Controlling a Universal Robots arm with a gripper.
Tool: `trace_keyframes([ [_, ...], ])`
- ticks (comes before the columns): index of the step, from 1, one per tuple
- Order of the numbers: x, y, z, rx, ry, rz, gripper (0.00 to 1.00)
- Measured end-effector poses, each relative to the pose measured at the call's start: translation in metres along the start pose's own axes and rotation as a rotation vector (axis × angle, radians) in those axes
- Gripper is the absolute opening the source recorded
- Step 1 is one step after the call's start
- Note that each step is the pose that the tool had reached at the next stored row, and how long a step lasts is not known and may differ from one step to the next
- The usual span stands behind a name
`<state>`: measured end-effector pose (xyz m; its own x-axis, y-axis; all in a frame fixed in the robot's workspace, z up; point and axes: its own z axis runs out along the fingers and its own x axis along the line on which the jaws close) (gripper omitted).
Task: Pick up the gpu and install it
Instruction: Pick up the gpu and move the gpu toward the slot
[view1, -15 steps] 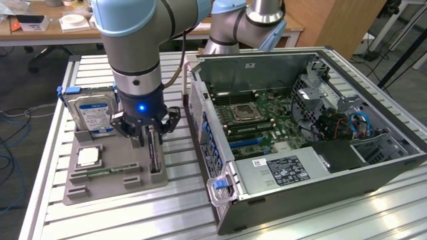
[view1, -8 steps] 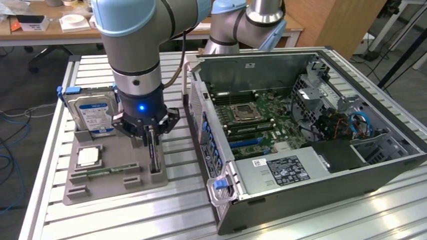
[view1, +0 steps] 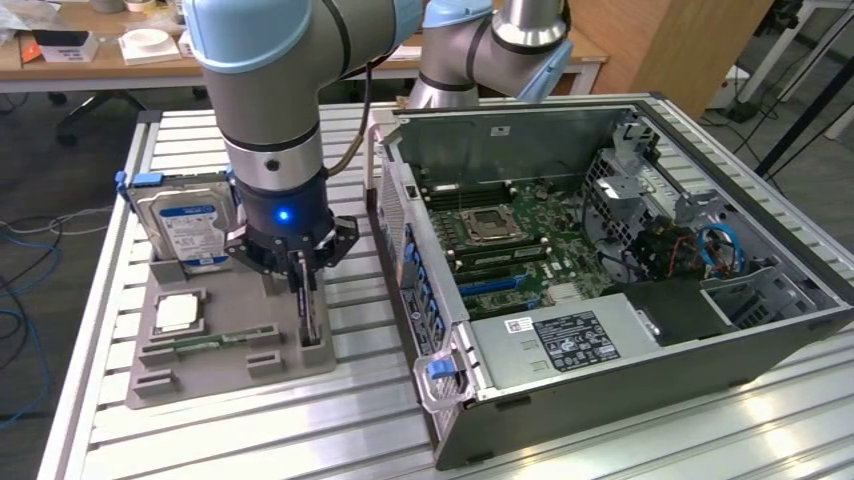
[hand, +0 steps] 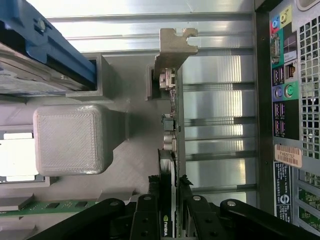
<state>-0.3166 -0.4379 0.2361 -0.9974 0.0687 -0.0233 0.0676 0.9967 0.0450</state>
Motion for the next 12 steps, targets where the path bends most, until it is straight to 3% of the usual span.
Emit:
trace_keyframes([
  [12,0.0000,0.0000,0.0000,0.0000,0.0000,0.000,0.26],
])
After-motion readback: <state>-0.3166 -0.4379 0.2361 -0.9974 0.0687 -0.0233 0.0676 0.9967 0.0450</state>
